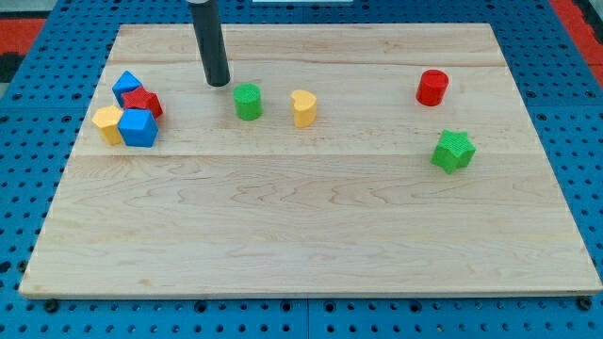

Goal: Slide the yellow heart and green circle to the center left side of the board

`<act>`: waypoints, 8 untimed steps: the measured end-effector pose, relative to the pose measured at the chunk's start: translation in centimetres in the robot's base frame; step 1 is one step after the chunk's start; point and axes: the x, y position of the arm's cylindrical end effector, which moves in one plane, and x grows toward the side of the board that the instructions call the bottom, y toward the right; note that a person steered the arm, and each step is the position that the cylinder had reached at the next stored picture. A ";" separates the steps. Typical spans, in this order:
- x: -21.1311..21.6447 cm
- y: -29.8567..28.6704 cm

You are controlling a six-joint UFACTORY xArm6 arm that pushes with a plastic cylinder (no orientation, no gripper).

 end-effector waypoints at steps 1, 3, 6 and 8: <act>-0.5 1.1; 0.4 9.8; 3.5 -1.7; 2.4 13.6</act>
